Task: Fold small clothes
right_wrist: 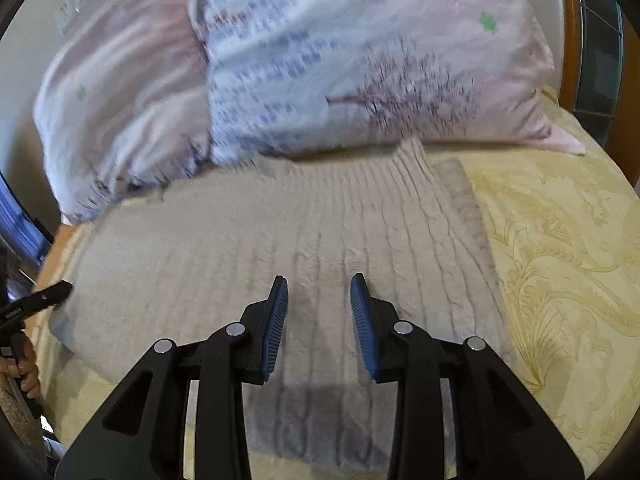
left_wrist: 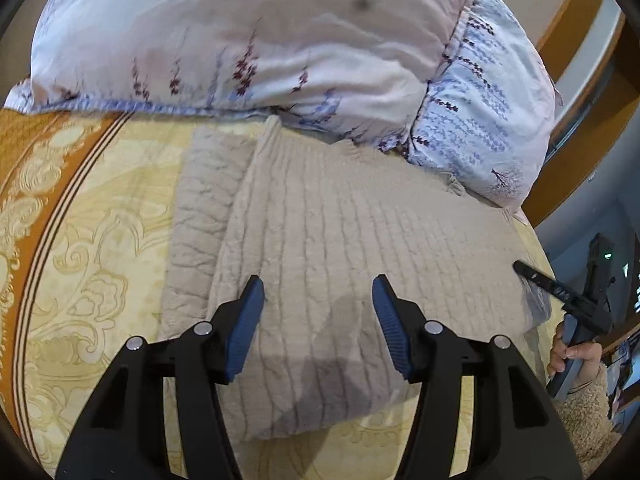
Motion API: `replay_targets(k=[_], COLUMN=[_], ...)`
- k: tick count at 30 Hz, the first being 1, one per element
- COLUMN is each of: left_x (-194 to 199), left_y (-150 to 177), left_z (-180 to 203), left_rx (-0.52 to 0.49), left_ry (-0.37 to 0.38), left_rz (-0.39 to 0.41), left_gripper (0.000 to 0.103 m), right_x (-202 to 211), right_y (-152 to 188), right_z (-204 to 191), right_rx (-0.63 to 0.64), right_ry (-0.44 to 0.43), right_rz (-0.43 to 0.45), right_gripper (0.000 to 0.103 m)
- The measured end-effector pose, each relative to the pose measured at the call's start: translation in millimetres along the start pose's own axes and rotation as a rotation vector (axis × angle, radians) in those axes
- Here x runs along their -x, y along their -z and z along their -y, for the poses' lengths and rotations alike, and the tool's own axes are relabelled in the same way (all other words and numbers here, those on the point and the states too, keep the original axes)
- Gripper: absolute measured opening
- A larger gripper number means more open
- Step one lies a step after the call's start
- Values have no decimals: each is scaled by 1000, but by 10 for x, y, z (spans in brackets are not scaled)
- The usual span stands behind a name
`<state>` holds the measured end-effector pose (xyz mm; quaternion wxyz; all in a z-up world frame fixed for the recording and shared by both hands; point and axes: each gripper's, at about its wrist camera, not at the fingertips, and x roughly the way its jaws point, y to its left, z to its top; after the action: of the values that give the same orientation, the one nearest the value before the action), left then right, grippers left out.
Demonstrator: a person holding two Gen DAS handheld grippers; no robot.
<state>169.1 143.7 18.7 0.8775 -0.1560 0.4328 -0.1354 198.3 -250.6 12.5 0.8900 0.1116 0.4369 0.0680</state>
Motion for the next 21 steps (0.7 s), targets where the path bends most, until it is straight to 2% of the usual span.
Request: replay_targets(k=[8, 10, 12, 15, 18, 21], left_x=[17, 89, 200, 278, 251, 134], left_y=[5, -50, -126, -234, -320, -378], left_z=[-3, -82, -264, -537, -717, -790], left_rx=[3, 59, 146, 264, 336, 371], left_ry=[15, 66, 104, 106, 109, 113], left_rz=[2, 3, 27, 47, 37, 5], left_gripper=[62, 63, 64, 65, 65, 65], right_x=[51, 84, 155, 221, 218, 153], right_y=[30, 23, 16, 2, -4, 4], right_z=[11, 23, 24, -94, -272, -434], right_rx=[7, -15, -46, -32, 8, 39], right_ry=[-3, -9, -24, -42, -73, -91], right_rz=[22, 16, 24, 60, 56, 43], right_gripper=[37, 39, 45, 48, 56, 56])
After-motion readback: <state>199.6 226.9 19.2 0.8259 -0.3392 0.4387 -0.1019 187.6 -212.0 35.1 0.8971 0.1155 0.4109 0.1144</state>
